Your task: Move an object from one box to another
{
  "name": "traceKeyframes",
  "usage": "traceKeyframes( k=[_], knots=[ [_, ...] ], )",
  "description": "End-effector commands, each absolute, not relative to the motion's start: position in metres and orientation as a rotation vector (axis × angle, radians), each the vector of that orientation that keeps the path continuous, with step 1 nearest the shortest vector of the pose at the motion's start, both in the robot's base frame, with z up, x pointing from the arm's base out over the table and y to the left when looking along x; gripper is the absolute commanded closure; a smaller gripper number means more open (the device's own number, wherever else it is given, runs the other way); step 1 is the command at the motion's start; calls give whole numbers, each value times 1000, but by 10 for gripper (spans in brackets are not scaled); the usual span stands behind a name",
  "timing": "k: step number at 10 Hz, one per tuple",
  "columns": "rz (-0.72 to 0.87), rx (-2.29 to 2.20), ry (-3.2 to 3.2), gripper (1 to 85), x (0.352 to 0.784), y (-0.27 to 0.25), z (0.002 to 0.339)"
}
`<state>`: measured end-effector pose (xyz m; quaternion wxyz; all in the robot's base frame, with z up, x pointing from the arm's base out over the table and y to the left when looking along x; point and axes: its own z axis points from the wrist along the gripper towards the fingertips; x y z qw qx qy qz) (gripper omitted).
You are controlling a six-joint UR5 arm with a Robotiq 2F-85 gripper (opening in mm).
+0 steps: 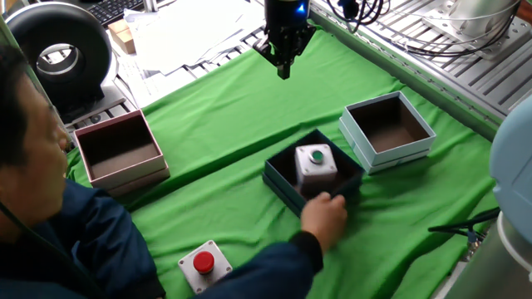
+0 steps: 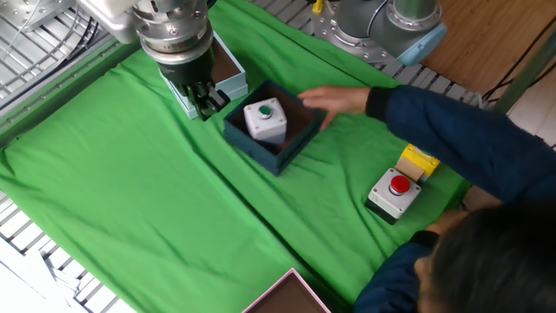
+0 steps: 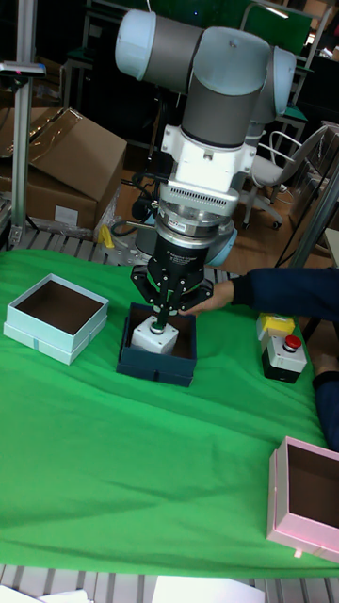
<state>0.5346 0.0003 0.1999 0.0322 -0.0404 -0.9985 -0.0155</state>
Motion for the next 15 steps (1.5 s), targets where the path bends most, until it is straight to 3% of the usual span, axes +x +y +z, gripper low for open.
traceKeyframes(
  k=[1, 5, 6, 7, 8, 11, 15],
  knots=[
    [-85, -66, -3080, 847, 536, 6, 201],
    [-125, 51, -3030, 843, 523, 12, 203],
    [-164, 91, -2998, 730, 513, 17, 205],
    [-190, 192, -2971, 543, 501, 17, 205],
    [-156, 289, -2977, 500, 499, 7, 200],
    [-126, 542, -2956, 427, 501, 1, 186],
    [61, 819, -2959, 433, 536, -13, 153]
  ],
)
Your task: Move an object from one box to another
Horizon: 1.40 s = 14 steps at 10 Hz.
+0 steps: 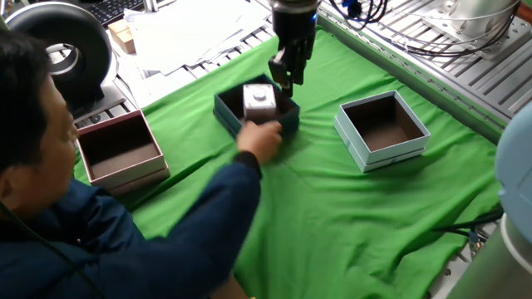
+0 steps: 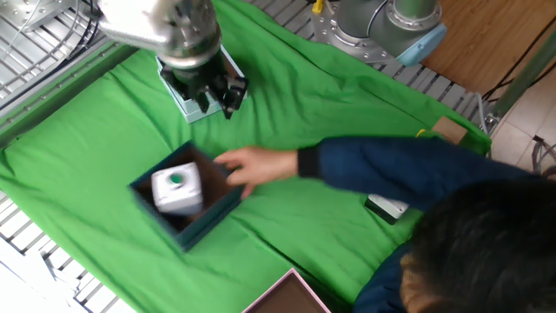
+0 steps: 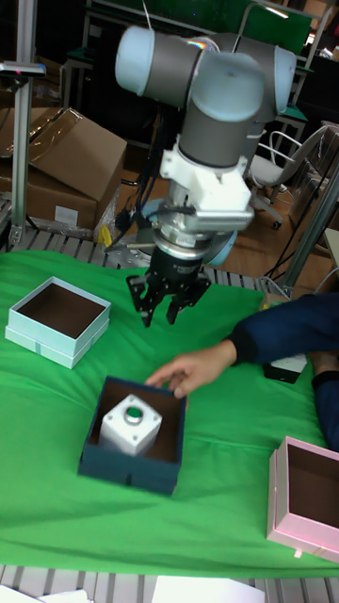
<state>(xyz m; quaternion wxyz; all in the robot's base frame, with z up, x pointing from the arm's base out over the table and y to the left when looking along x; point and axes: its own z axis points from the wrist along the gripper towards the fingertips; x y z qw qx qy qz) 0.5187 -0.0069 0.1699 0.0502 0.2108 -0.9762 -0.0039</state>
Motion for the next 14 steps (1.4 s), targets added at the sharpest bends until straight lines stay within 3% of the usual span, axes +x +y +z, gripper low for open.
traceKeyframes(
  k=[1, 3, 4, 5, 6, 11, 14],
  knots=[
    [61, 905, -2934, 433, 539, -14, 149],
    [70, 951, -2898, 440, 531, -17, 156],
    [16, 804, -2953, 477, 524, -6, 164],
    [20, 686, -2977, 590, 519, -6, 168],
    [0, 631, -2994, 600, 519, -2, 168],
    [-47, 471, -3021, 597, 517, 7, 168],
    [-30, 536, -3031, 453, 523, 5, 167]
  ],
)
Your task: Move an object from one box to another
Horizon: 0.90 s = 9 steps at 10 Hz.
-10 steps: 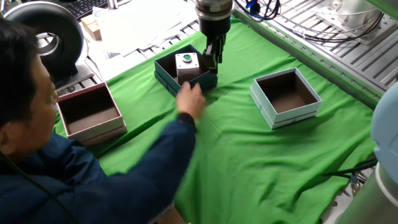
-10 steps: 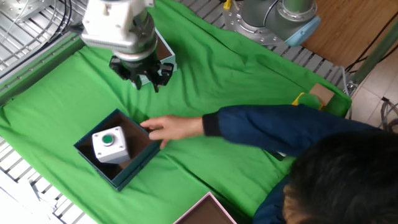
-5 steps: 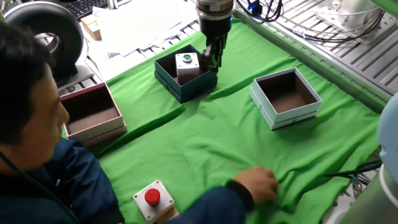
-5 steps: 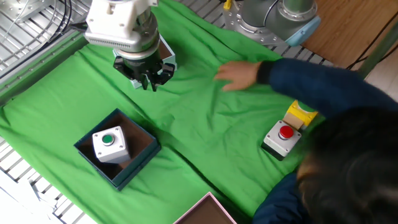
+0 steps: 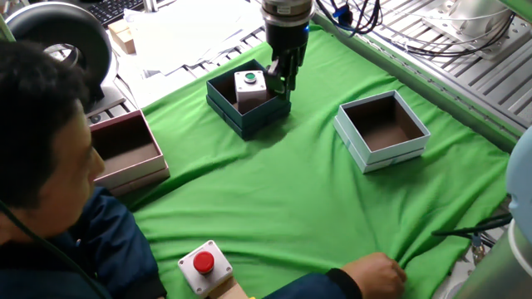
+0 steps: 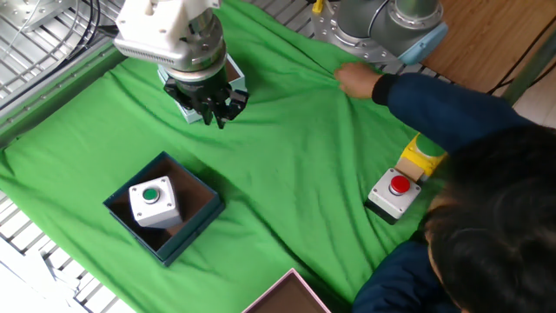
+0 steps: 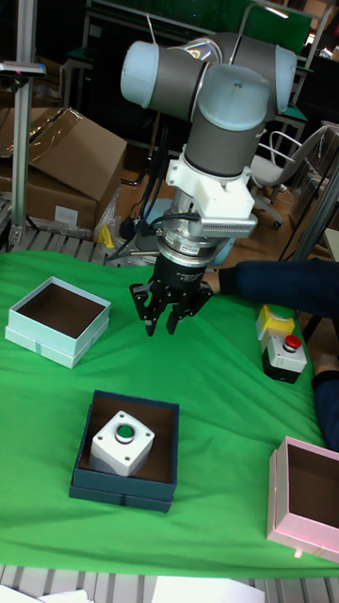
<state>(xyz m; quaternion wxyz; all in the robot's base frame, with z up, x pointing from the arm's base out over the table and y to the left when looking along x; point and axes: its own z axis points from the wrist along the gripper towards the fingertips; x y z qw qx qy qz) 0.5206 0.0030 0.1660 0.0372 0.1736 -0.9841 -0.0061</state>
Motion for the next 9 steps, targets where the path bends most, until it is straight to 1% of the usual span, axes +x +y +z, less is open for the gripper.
traceKeyframes(
  k=[1, 3, 4, 5, 6, 7, 9],
  knots=[
    [-5, 542, -3006, 453, 530, 1, 170],
    [89, 653, -2997, 453, 583, -11, 161],
    [111, 721, -3016, 427, 609, -12, 152],
    [123, 752, -3026, 400, 626, -10, 146],
    [139, 806, -3037, 390, 641, -8, 137],
    [156, 883, -3036, 347, 651, -6, 131],
    [185, 1043, -3012, 310, 665, -5, 120]
  ],
)
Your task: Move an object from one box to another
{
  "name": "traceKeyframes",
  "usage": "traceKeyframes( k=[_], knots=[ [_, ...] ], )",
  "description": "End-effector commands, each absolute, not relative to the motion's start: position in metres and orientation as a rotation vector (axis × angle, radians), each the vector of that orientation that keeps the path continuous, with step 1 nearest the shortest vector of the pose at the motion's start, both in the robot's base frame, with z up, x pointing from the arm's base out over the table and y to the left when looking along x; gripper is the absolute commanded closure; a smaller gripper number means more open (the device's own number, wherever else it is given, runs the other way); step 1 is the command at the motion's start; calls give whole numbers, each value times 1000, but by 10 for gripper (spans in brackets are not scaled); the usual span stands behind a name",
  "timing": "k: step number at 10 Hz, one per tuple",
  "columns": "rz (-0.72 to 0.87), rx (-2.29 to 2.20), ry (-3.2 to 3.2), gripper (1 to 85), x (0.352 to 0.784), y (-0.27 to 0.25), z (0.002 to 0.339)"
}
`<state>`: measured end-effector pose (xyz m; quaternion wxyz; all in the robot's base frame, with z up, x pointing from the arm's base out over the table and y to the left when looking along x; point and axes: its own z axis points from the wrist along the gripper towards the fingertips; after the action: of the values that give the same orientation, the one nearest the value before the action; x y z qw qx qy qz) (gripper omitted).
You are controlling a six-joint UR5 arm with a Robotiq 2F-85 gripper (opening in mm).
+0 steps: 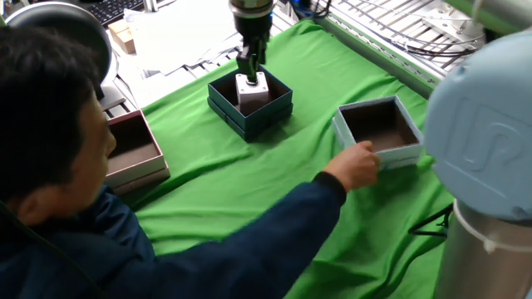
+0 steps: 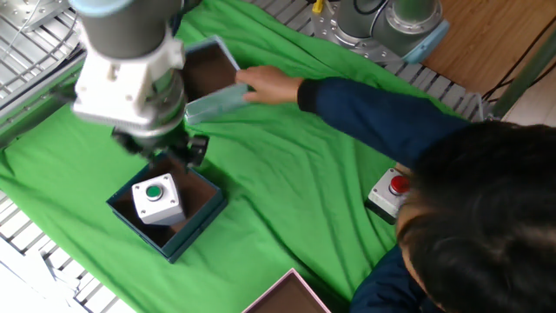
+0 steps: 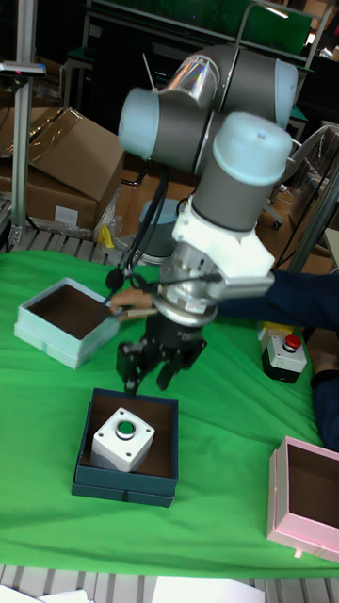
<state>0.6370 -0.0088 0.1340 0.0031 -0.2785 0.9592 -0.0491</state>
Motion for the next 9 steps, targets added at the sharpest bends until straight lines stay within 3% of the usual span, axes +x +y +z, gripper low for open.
traceKeyframes(
  k=[1, 5, 6, 9],
  knots=[
    [-173, -1053, 2897, 307, 667, -5, 116],
    [-141, -1218, 2844, 297, 661, -11, 108],
    [-159, -1285, 2794, 227, 667, -13, 104],
    [-160, -1335, 2762, 203, 669, -17, 96]
  ],
)
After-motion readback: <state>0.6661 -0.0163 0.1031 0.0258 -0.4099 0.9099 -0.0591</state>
